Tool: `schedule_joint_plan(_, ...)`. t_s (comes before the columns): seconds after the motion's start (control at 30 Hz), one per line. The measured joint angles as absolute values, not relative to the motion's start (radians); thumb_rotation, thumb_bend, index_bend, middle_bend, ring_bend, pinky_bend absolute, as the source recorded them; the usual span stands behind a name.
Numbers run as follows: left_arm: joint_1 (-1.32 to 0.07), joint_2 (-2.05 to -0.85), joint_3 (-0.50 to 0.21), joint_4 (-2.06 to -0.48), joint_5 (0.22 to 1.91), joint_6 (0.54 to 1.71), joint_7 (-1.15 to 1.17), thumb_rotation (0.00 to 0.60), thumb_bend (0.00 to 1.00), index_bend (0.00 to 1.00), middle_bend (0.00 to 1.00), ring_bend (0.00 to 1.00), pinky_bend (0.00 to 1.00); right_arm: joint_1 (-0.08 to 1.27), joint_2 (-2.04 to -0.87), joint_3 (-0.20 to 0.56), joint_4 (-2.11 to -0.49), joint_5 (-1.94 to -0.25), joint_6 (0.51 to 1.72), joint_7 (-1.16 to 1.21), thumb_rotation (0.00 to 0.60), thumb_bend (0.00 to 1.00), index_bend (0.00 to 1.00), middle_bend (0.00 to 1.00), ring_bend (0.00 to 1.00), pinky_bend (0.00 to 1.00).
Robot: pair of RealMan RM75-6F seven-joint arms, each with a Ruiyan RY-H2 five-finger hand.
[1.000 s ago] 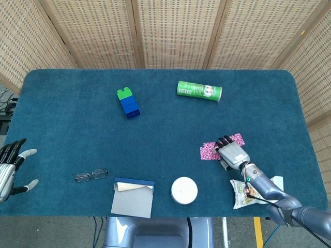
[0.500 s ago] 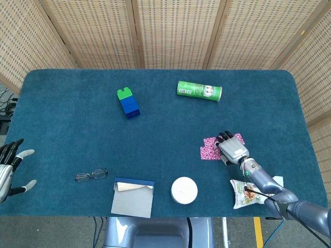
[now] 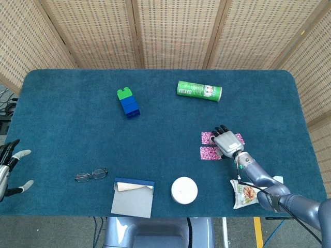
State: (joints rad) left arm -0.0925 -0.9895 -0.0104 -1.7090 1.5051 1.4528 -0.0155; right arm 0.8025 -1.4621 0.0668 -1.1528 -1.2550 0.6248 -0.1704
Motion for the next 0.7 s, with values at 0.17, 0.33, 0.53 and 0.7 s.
schedule_joint_plan(0.17,-0.093,-0.990,-0.011,-1.705,1.505,1.452,-0.019,0.600,0.18,0.22,0.03,0.00,0.04,0.804,-1.453,0.069,-1.170,-1.252,0.634,-0.181,0.600,0.57,0.28,0.17,0.00,0.00)
schedule_joint_plan(0.33,-0.096,-0.992,-0.012,-1.705,1.508,1.448,-0.018,0.600,0.18,0.22,0.03,0.00,0.04,0.800,-1.428,0.071,-1.210,-1.252,0.654,-0.194,0.600,0.54,0.28,0.17,0.00,0.00)
schedule_joint_plan(0.53,-0.096,-0.994,-0.011,-1.707,1.512,1.449,-0.017,0.600,0.18,0.22,0.03,0.00,0.04,0.783,-1.398,0.080,-1.262,-1.245,0.699,-0.193,0.600,0.38,0.29,0.17,0.00,0.00)
schedule_joint_plan(0.7,-0.093,-0.991,-0.009,-1.707,1.517,1.453,-0.019,0.600,0.18,0.22,0.03,0.00,0.04,0.757,-1.383,0.090,-1.285,-1.237,0.746,-0.167,0.600,0.21,0.31,0.17,0.00,0.00)
